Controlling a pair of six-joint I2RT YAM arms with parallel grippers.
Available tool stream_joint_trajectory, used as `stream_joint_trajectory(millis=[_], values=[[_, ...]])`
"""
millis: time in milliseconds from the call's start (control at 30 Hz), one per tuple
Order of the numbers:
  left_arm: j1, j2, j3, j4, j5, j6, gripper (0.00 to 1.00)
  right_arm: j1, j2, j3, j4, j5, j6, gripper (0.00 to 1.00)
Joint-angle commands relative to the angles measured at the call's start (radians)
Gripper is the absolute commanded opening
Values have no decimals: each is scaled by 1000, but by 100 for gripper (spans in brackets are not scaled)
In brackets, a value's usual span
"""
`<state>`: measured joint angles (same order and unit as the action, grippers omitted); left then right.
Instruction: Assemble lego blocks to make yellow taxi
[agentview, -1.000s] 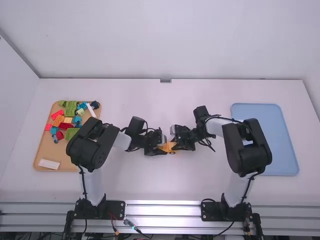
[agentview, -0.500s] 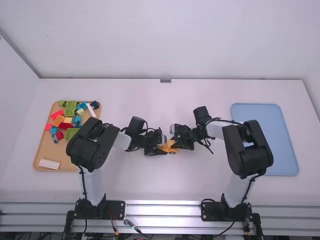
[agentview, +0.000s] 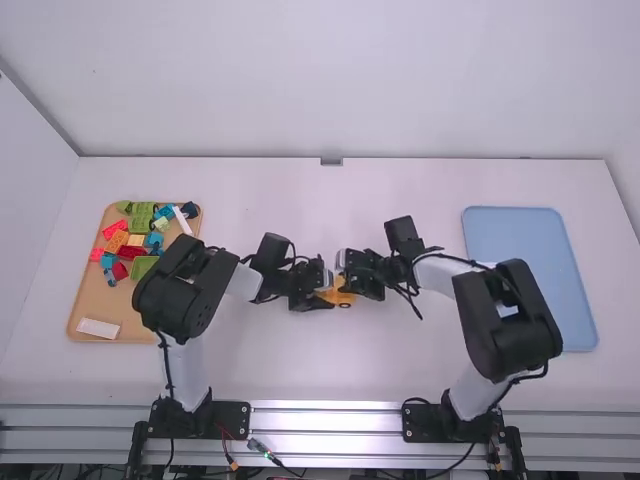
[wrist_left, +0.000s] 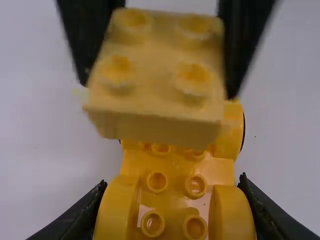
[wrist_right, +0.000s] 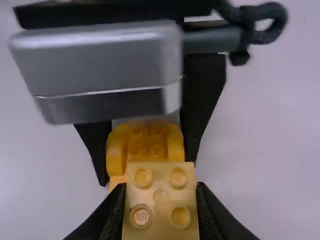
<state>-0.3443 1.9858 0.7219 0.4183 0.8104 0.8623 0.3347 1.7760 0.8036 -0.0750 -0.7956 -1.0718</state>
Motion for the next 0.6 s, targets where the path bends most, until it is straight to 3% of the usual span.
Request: stream_joint_trajectory(millis=[0, 267, 567], values=[[-2, 15, -2, -3, -44, 17, 40, -3, -25, -34, 16, 2, 28, 25], [-2, 15, -2, -3, -42, 18, 41, -100, -24, -64, 19, -121, 10, 26], [-2, 15, -2, -7, -42, 17, 41, -65, 5, -64, 46, -112, 28, 25]])
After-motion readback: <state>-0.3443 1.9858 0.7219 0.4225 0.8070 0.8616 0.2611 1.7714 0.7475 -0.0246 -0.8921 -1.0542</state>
